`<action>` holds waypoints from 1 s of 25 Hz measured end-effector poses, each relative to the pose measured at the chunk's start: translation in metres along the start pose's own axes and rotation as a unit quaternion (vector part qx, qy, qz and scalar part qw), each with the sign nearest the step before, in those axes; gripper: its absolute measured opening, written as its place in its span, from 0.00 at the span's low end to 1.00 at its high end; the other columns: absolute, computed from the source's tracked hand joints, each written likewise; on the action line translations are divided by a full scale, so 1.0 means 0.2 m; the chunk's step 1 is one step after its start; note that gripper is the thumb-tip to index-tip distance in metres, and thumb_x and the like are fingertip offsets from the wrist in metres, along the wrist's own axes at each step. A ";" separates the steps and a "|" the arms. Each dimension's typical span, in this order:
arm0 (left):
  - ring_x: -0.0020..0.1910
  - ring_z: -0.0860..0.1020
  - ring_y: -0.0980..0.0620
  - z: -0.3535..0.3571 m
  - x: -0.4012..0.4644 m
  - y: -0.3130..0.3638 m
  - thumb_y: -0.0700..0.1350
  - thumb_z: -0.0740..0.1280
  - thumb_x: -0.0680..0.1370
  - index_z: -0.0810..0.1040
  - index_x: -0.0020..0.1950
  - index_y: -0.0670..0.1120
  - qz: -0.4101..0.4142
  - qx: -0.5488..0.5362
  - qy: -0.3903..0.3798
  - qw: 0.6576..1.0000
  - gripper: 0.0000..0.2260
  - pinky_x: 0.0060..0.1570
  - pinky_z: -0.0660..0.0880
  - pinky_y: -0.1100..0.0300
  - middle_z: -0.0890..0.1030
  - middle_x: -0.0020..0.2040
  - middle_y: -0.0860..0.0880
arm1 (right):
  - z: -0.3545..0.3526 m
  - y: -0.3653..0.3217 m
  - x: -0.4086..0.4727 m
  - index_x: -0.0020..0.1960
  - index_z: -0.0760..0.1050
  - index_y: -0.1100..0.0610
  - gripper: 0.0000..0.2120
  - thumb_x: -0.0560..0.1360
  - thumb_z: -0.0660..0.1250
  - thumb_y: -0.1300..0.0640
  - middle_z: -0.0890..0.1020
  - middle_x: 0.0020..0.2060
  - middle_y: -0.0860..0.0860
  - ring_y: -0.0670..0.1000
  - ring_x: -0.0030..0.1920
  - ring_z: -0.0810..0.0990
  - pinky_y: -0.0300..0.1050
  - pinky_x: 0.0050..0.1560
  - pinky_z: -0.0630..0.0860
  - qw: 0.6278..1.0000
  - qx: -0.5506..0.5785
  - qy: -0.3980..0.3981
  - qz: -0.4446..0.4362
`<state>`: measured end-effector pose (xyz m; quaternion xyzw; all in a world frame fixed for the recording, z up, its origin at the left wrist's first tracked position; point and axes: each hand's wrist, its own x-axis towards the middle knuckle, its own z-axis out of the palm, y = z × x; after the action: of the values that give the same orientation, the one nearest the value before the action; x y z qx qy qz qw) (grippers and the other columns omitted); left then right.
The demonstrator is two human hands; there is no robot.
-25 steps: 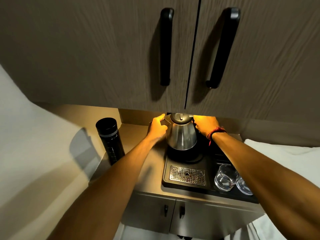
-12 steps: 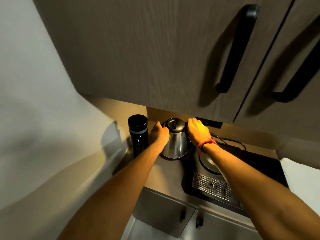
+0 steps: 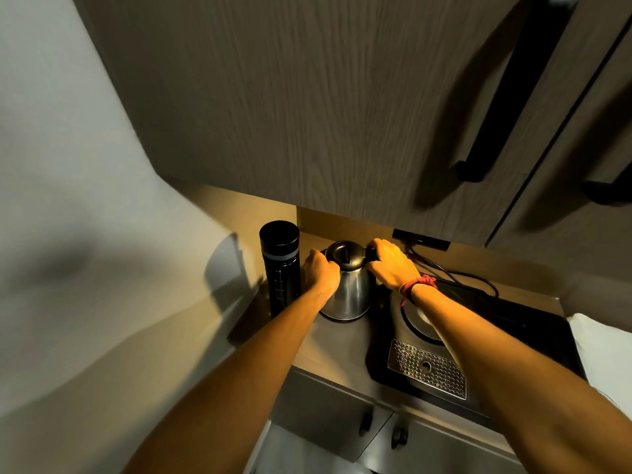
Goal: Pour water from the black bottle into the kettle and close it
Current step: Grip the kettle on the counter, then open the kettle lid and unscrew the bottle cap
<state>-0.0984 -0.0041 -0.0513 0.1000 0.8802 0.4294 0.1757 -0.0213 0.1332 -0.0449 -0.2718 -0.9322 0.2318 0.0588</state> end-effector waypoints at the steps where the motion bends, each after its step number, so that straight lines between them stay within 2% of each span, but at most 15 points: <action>1: 0.67 0.76 0.36 0.00 -0.01 0.01 0.38 0.61 0.80 0.65 0.75 0.37 0.002 0.009 -0.004 1.000 0.22 0.64 0.75 0.44 0.74 0.70 0.36 | 0.00 -0.03 0.01 0.61 0.72 0.57 0.22 0.71 0.62 0.46 0.77 0.61 0.57 0.59 0.59 0.76 0.55 0.56 0.75 1.000 0.022 0.006 0.021; 3: 0.70 0.73 0.37 0.02 -0.03 0.03 0.40 0.62 0.80 0.59 0.78 0.37 0.000 0.018 -0.011 1.000 0.27 0.66 0.74 0.45 0.71 0.73 0.37 | 0.01 -0.12 0.03 0.58 0.74 0.55 0.27 0.70 0.59 0.36 0.79 0.56 0.56 0.58 0.54 0.78 0.57 0.55 0.76 0.998 -0.006 0.026 0.055; 5: 0.67 0.75 0.37 0.03 -0.04 0.02 0.40 0.64 0.79 0.61 0.77 0.37 -0.007 0.020 -0.007 1.000 0.27 0.63 0.76 0.46 0.72 0.72 0.37 | 0.04 -0.19 0.05 0.52 0.76 0.56 0.29 0.69 0.60 0.32 0.79 0.48 0.54 0.57 0.48 0.78 0.57 0.52 0.77 0.995 -0.065 0.047 0.061; 8: 0.64 0.78 0.37 0.02 -0.05 0.01 0.38 0.64 0.78 0.64 0.75 0.38 -0.013 0.011 -0.015 1.000 0.25 0.57 0.77 0.49 0.75 0.68 0.37 | 0.07 -0.23 0.07 0.50 0.78 0.59 0.20 0.71 0.66 0.42 0.82 0.45 0.57 0.59 0.43 0.81 0.50 0.40 0.76 0.994 -0.074 0.072 0.043; 10: 0.61 0.79 0.38 0.00 -0.05 0.00 0.37 0.64 0.78 0.69 0.70 0.39 -0.010 0.001 -0.029 1.000 0.20 0.53 0.77 0.50 0.78 0.64 0.37 | 0.07 -0.24 0.08 0.50 0.79 0.60 0.18 0.73 0.65 0.46 0.82 0.41 0.58 0.59 0.38 0.80 0.46 0.33 0.72 0.994 -0.075 0.070 0.043; 12: 0.59 0.79 0.38 -0.03 -0.05 0.00 0.36 0.63 0.78 0.70 0.68 0.39 -0.007 -0.004 -0.044 0.999 0.18 0.54 0.78 0.49 0.79 0.63 0.37 | 0.06 -0.24 0.07 0.46 0.78 0.61 0.17 0.75 0.61 0.46 0.80 0.39 0.58 0.56 0.34 0.75 0.45 0.32 0.70 0.994 -0.043 0.076 0.058; 14: 0.62 0.78 0.38 -0.05 -0.06 0.02 0.36 0.63 0.78 0.68 0.71 0.37 -0.001 0.013 -0.056 0.998 0.21 0.57 0.77 0.49 0.77 0.66 0.36 | 0.03 -0.21 0.07 0.44 0.75 0.59 0.18 0.77 0.57 0.45 0.77 0.40 0.58 0.57 0.37 0.73 0.47 0.37 0.69 0.994 0.039 0.067 0.080; 16: 0.70 0.72 0.37 -0.06 -0.08 0.05 0.36 0.63 0.80 0.58 0.78 0.36 0.019 0.059 -0.071 0.996 0.28 0.64 0.73 0.49 0.68 0.74 0.35 | -0.02 -0.14 0.03 0.44 0.73 0.59 0.19 0.79 0.53 0.46 0.77 0.44 0.60 0.59 0.43 0.75 0.50 0.43 0.70 0.986 0.135 0.050 0.082; 18: 0.77 0.62 0.36 -0.07 -0.11 0.09 0.38 0.63 0.81 0.47 0.82 0.37 0.065 0.116 -0.079 0.988 0.35 0.73 0.67 0.47 0.55 0.80 0.35 | -0.05 -0.07 -0.02 0.49 0.73 0.60 0.19 0.81 0.49 0.48 0.79 0.52 0.63 0.61 0.52 0.76 0.55 0.54 0.73 0.980 0.185 0.022 0.071; 20: 0.80 0.56 0.37 -0.09 -0.13 0.13 0.40 0.63 0.81 0.44 0.82 0.39 0.137 0.174 -0.071 0.973 0.36 0.76 0.62 0.46 0.50 0.82 0.36 | -0.06 -0.04 -0.10 0.56 0.73 0.58 0.17 0.82 0.48 0.52 0.77 0.58 0.64 0.61 0.58 0.75 0.54 0.66 0.69 0.972 0.221 -0.002 0.075; 22: 0.77 0.63 0.38 -0.15 -0.15 0.19 0.40 0.64 0.79 0.54 0.81 0.40 0.253 0.243 -0.037 0.936 0.33 0.73 0.65 0.49 0.59 0.80 0.39 | -0.06 -0.02 -0.12 0.66 0.68 0.64 0.18 0.82 0.50 0.57 0.73 0.60 0.67 0.61 0.61 0.72 0.51 0.71 0.64 0.967 0.232 -0.011 0.107; 23: 0.72 0.69 0.39 -0.20 -0.15 0.22 0.40 0.65 0.77 0.62 0.78 0.41 0.317 0.273 -0.001 0.908 0.30 0.68 0.70 0.49 0.67 0.76 0.40 | -0.07 -0.03 -0.11 0.70 0.64 0.66 0.21 0.82 0.49 0.56 0.70 0.66 0.67 0.62 0.67 0.69 0.52 0.75 0.60 0.971 0.214 -0.013 0.106; 25: 0.64 0.76 0.38 -0.34 -0.12 0.27 0.44 0.67 0.74 0.72 0.69 0.43 0.386 0.345 0.066 0.853 0.23 0.63 0.72 0.48 0.76 0.67 0.41 | -0.04 -0.02 -0.07 0.76 0.53 0.64 0.25 0.82 0.48 0.56 0.57 0.77 0.62 0.62 0.77 0.55 0.59 0.77 0.52 0.986 0.146 -0.046 0.073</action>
<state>-0.1018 -0.0283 0.0365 0.4573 0.8720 0.1371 -0.1081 -0.0091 0.1269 -0.0355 -0.3164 -0.8679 0.3810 0.0375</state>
